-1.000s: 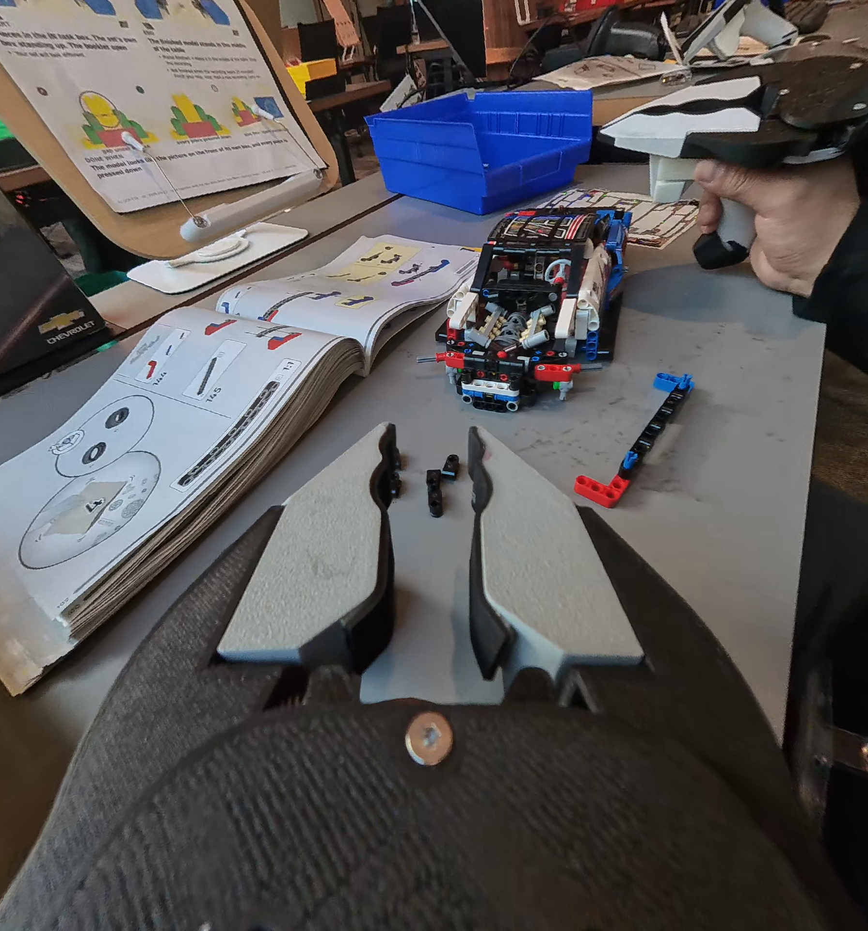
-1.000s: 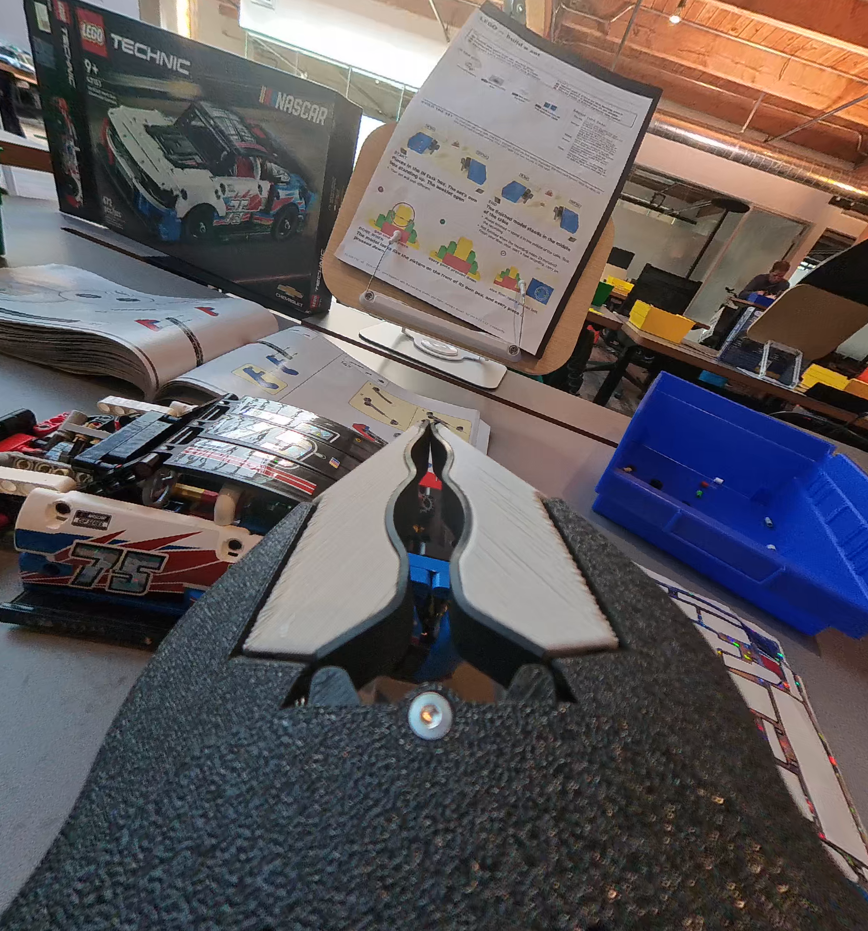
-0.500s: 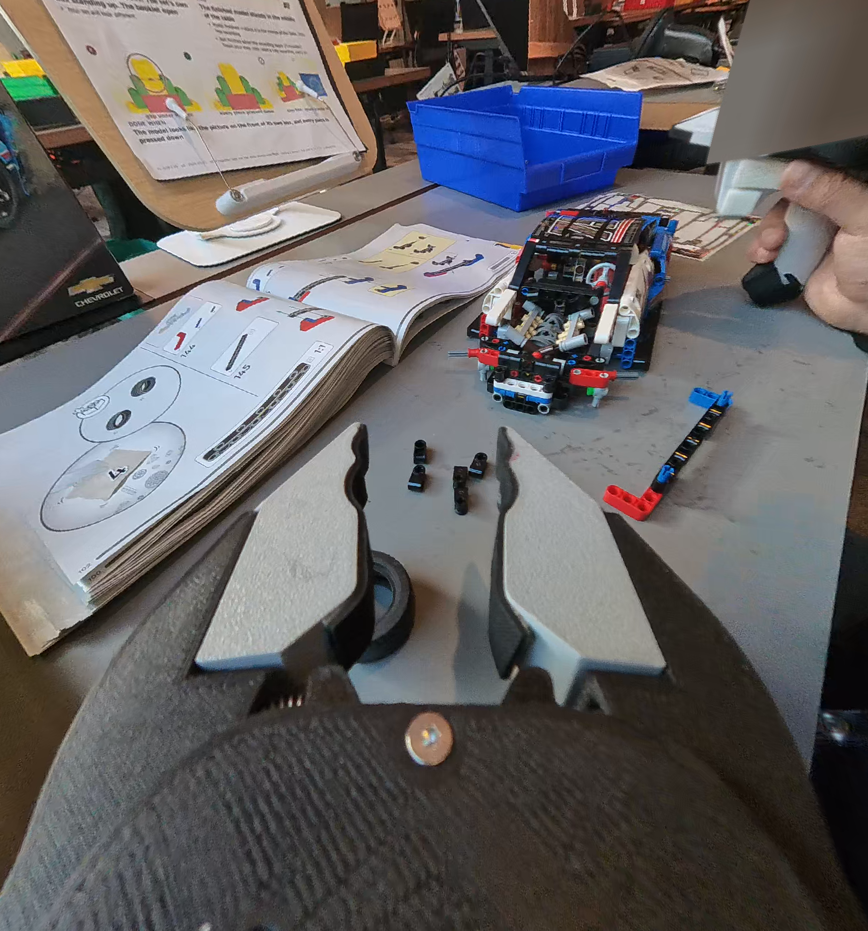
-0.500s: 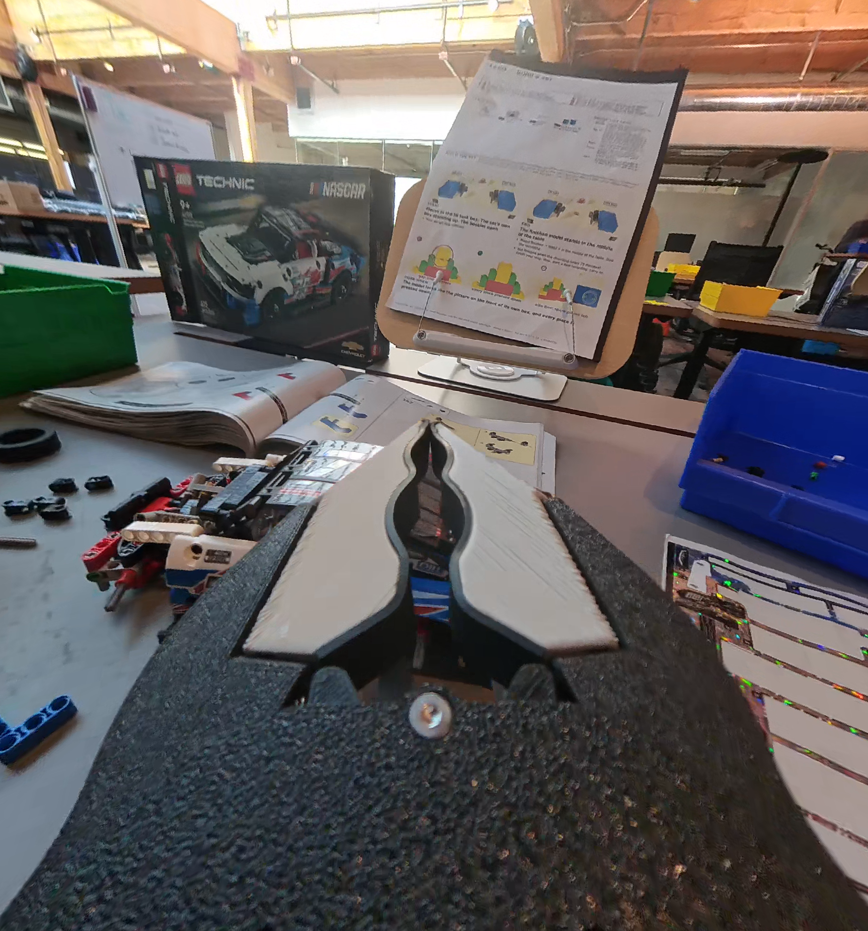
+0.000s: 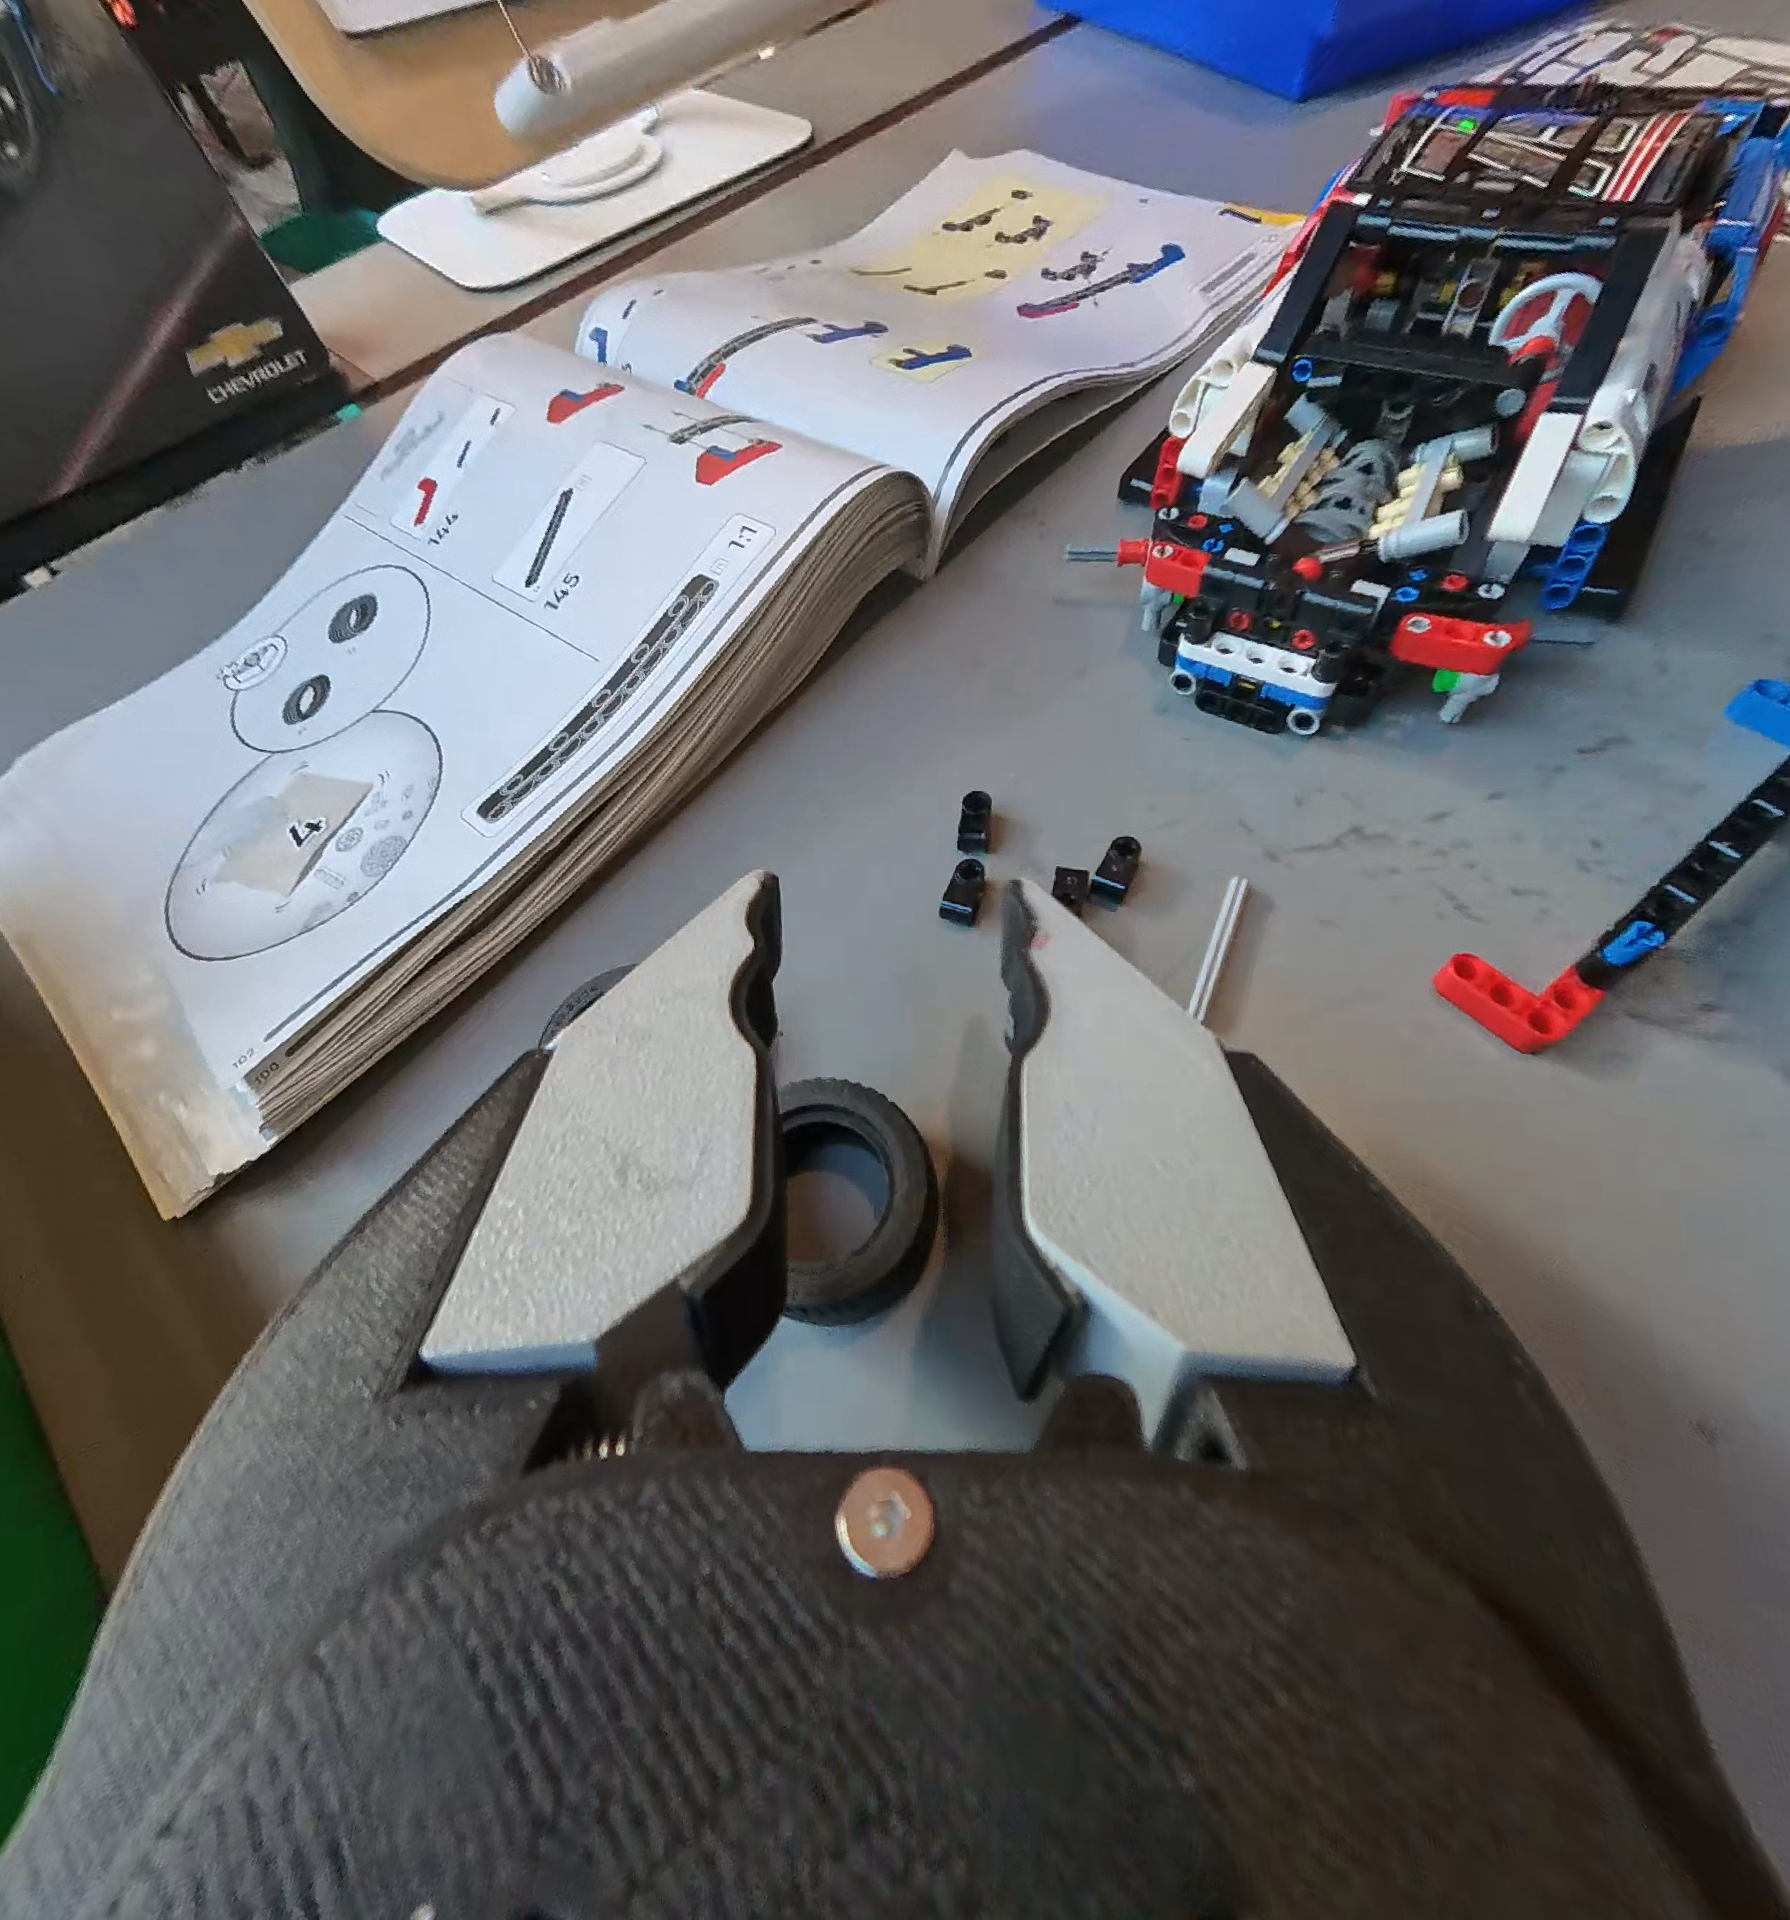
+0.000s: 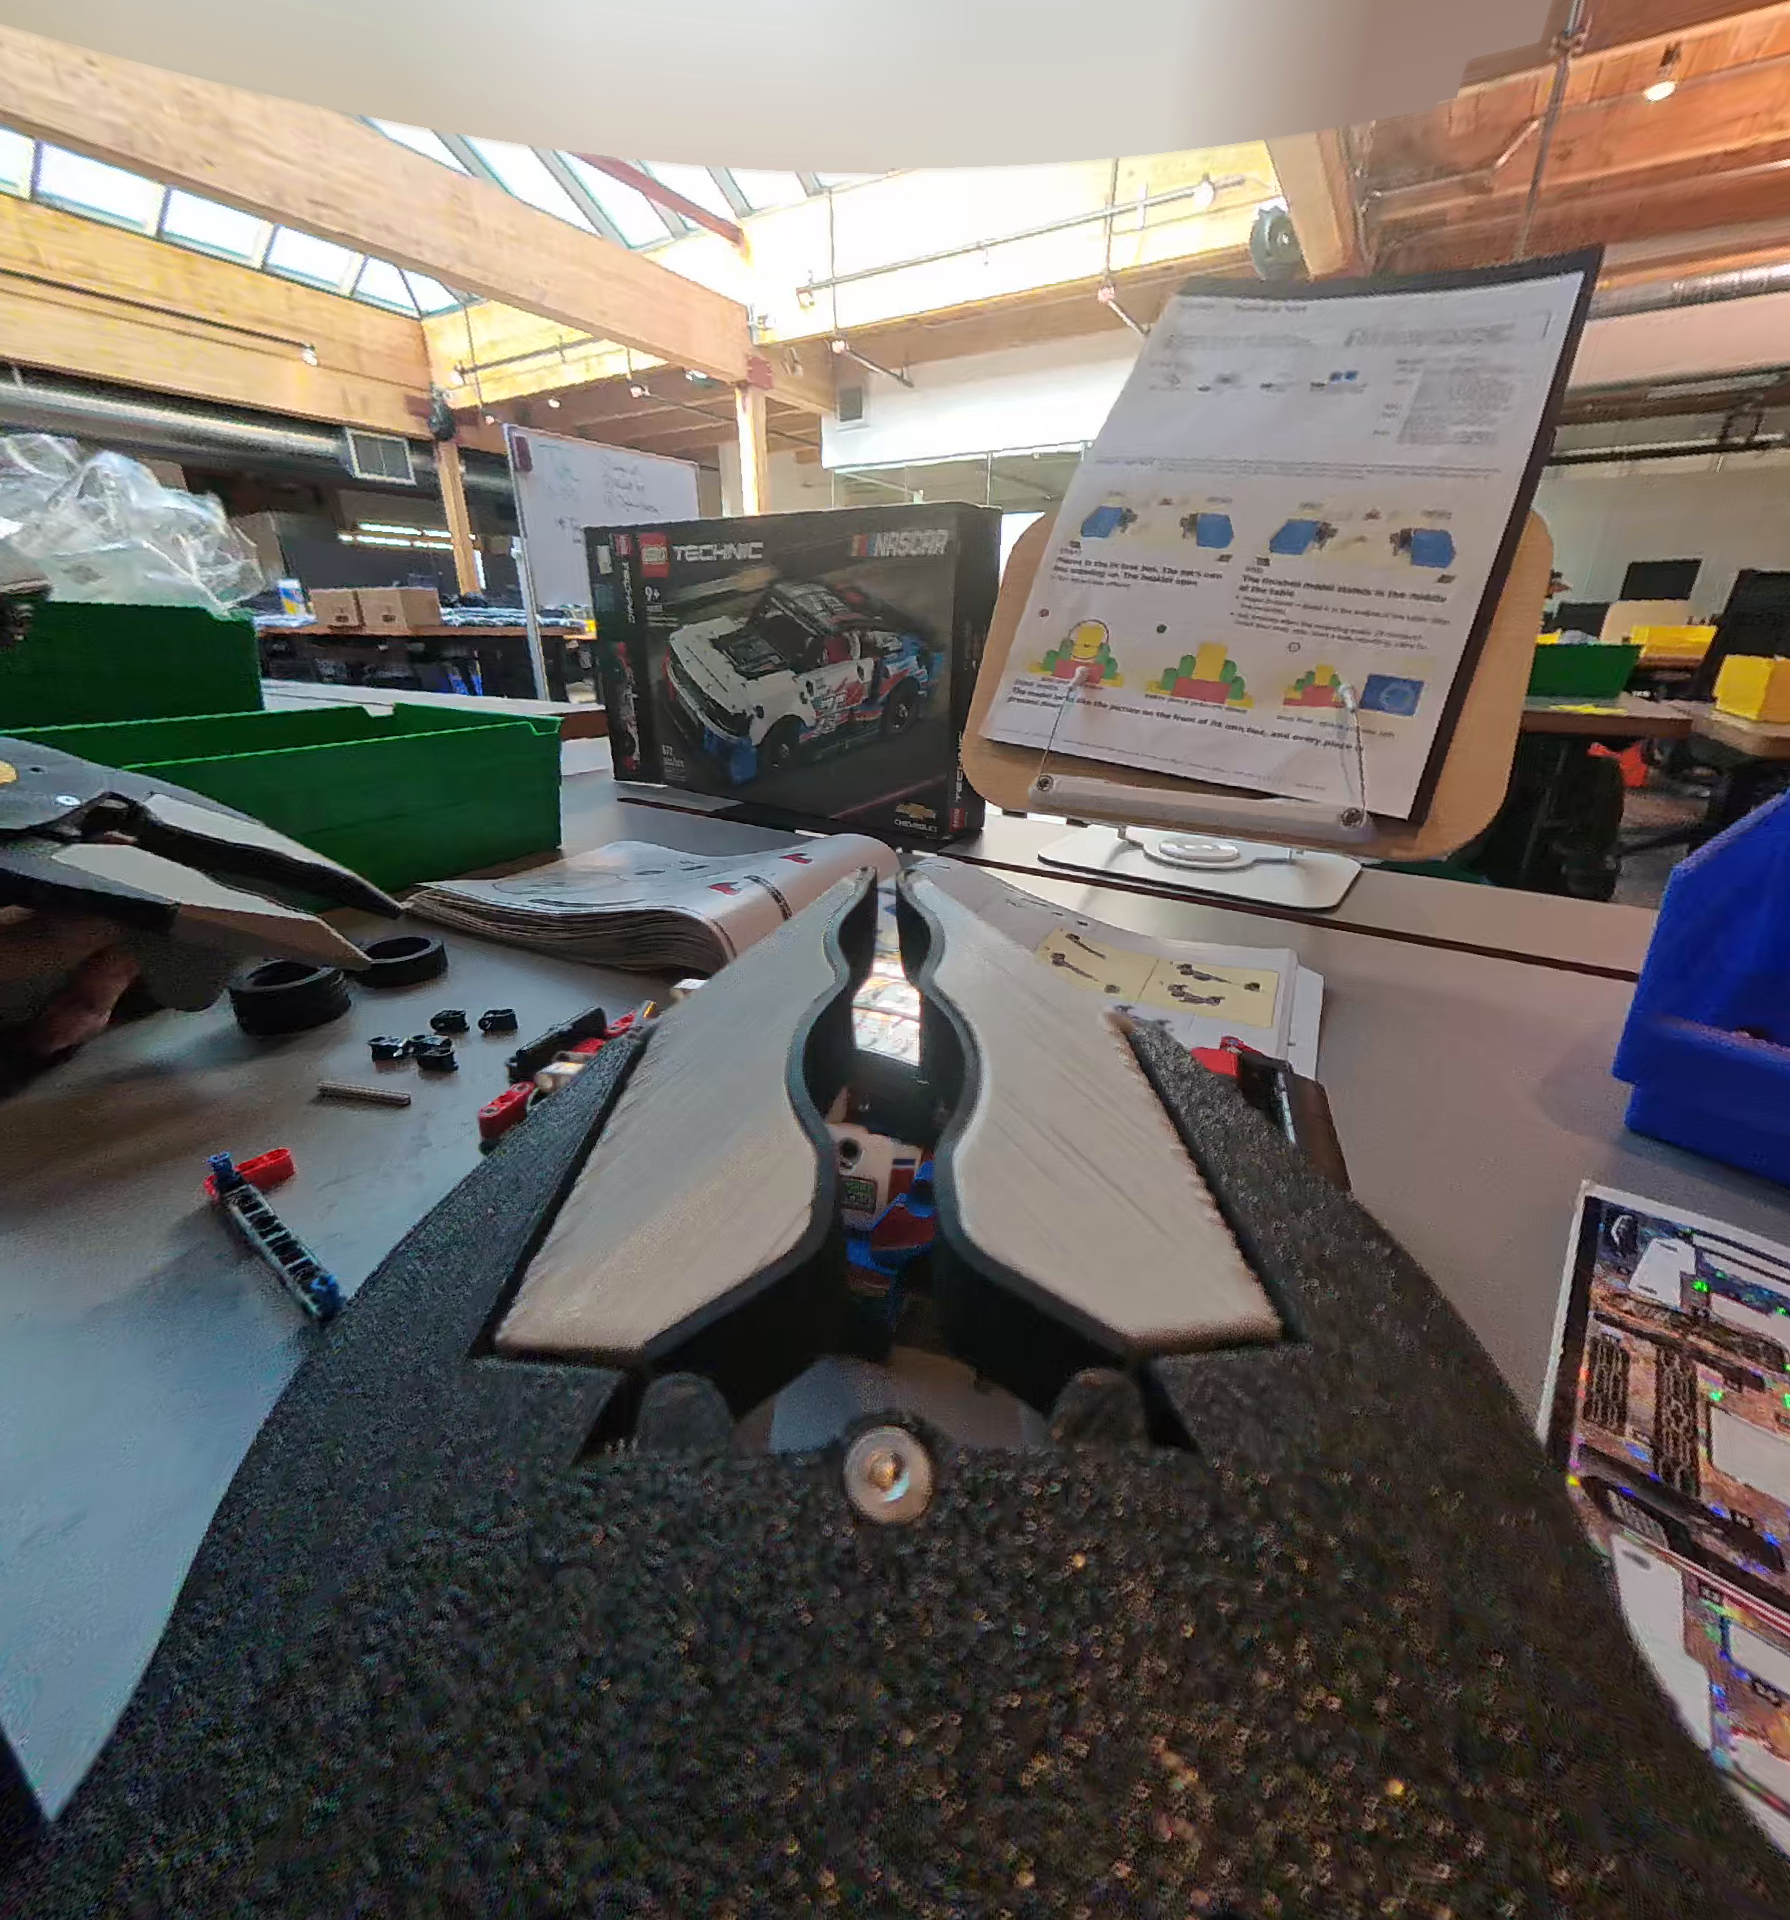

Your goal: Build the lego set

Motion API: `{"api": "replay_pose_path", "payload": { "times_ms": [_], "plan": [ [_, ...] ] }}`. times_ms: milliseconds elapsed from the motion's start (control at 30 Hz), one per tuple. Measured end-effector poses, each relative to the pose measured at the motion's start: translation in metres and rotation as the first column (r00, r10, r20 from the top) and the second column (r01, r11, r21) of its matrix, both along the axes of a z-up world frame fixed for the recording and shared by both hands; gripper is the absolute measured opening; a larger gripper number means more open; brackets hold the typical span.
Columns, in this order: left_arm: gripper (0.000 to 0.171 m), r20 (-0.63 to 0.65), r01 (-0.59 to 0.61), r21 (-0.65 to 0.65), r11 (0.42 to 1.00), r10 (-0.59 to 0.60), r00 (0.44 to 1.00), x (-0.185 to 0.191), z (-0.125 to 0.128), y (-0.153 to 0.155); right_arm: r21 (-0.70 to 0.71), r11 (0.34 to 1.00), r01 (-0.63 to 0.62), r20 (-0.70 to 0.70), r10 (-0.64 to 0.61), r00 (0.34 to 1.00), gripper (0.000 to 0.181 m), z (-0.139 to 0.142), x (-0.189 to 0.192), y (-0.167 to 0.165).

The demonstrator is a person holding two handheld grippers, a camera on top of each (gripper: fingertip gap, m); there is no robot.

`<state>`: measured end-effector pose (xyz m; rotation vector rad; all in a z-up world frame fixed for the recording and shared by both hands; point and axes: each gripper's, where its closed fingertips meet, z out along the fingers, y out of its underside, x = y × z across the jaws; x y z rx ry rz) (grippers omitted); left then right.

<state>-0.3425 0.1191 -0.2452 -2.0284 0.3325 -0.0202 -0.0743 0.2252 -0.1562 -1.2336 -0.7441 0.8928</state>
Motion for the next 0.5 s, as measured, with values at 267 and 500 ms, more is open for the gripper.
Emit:
{"api": "replay_pose_path", "payload": {
  "times_ms": [267,500],
  "plan": [
    [0.020,-0.099,0.003,0.134,0.991,0.010,0.995,0.003,0.017,-0.006,0.034,0.999,0.009,0.106,-0.013,0.994,0.010,-0.009,-0.012,-0.008],
    [0.022,-0.094,-0.083,0.110,0.990,0.093,0.991,-0.011,0.013,-0.003,0.006,0.997,-0.073,0.234,0.069,0.970,0.020,-0.024,-0.030,-0.016]
  ]
}}
